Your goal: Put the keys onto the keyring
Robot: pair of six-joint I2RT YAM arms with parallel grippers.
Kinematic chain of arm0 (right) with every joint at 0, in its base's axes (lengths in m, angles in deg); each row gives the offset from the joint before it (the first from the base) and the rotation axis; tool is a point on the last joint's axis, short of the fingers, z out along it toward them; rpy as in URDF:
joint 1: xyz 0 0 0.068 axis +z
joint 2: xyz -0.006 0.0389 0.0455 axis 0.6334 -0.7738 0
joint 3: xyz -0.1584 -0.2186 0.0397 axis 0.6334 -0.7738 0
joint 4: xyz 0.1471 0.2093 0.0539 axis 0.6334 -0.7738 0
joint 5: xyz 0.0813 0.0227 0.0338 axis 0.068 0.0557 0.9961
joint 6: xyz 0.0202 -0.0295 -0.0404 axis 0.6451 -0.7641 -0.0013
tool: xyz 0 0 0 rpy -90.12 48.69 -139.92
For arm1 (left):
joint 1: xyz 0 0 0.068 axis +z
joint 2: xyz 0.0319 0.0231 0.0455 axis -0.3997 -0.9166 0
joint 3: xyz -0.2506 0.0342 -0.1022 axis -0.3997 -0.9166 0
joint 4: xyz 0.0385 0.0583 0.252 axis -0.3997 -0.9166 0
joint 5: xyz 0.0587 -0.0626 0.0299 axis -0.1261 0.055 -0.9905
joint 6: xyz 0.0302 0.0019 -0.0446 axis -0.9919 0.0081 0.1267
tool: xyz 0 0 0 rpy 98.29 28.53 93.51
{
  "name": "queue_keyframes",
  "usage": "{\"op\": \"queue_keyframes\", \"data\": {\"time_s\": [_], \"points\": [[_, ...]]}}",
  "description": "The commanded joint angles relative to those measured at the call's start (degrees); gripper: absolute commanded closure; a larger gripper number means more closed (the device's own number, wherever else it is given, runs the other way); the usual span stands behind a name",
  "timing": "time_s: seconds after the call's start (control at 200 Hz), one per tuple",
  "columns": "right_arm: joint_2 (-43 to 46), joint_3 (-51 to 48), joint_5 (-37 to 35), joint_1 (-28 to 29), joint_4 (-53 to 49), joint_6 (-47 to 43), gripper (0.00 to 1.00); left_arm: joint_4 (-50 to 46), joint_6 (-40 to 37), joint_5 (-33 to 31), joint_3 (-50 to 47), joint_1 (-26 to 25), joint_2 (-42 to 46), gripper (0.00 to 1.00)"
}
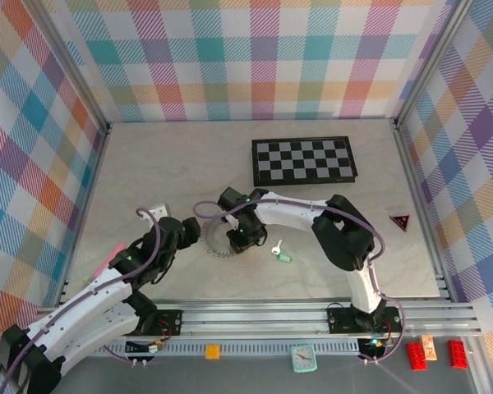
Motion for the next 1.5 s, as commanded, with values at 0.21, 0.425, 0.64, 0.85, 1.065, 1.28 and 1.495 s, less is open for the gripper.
{"op": "queue_keyframes", "data": {"time_s": [0.21,0.425,0.64,0.85,1.065,1.28,1.495], "points": [[-1.04,2.58,-2.72,0.32,-3.16,-1.59,0.85,-0.99,0.84,-1.48,-0.63,0.60,0.55,0.07],[-1.82,2.96,-2.65,0.32,-3.52,-1.91,0.87,-1.16,0.82,-1.51,-0.57,0.57,0.53,0.07],[-2.14,3.31,-2.19,0.32,-3.87,-2.17,0.90,-0.99,0.84,-1.46,-0.41,0.57,0.45,0.07],[-0.40,3.42,-3.01,0.32,-3.70,-2.21,1.00,-1.25,0.51,-2.01,-0.13,0.57,0.52,0.08],[6.89,0.77,-3.71,0.40,-0.45,-6.93,1.00,-3.24,-5.73,-2.32,2.72,0.58,0.40,0.11],[18.91,-9.34,-4.13,0.40,10.36,-16.67,1.00,2.14,-17.66,5.09,5.75,0.46,0.45,0.24],[25.59,-15.29,-0.39,-0.01,18.19,-29.45,1.00,18.95,-28.18,21.95,3.14,0.30,-0.48,0.40]]}}
